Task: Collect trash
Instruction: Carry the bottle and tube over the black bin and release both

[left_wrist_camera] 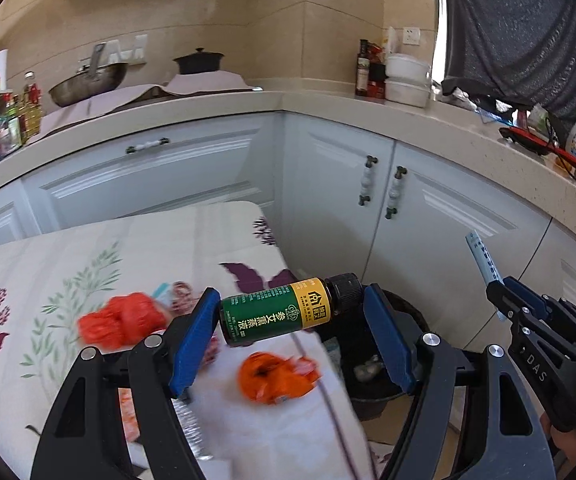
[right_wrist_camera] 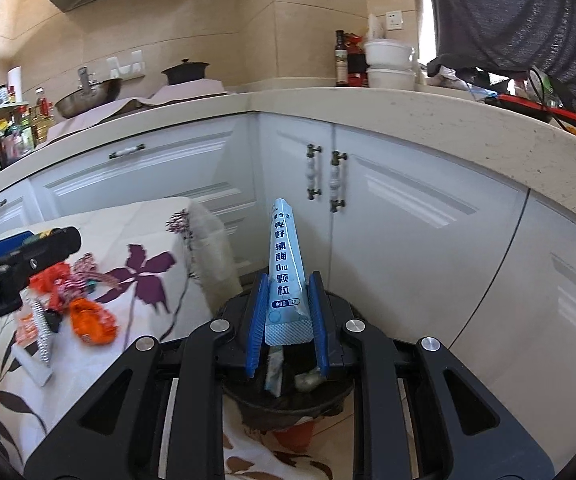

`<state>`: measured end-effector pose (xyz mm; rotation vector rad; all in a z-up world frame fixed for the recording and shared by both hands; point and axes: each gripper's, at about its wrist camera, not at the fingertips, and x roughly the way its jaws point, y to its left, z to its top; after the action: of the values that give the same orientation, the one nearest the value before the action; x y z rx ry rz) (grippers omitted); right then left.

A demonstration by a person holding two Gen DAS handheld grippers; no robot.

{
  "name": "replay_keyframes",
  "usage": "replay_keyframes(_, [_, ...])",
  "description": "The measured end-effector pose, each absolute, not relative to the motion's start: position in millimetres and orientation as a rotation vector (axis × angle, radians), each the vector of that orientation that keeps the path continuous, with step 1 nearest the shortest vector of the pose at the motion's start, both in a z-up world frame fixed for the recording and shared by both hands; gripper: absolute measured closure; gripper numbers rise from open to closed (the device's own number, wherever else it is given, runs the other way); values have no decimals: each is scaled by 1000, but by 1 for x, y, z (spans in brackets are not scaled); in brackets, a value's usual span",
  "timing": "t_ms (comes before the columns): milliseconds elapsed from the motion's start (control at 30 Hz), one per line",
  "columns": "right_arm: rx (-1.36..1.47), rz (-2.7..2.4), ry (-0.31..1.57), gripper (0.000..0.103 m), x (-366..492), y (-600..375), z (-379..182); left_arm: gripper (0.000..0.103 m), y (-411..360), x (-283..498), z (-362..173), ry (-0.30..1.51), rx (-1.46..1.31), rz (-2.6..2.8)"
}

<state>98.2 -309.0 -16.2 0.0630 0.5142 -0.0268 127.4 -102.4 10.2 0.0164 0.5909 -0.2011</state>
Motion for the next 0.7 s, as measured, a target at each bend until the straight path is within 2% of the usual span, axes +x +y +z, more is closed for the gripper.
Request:
replay_keyframes(400, [80, -49, 519, 83, 128, -333, -31, 31, -153, 160, -1, 571, 54, -212])
replay_keyframes(700, [98, -57, 539, 83, 148, -346, -46, 31, -173, 183, -18, 631, 71, -205])
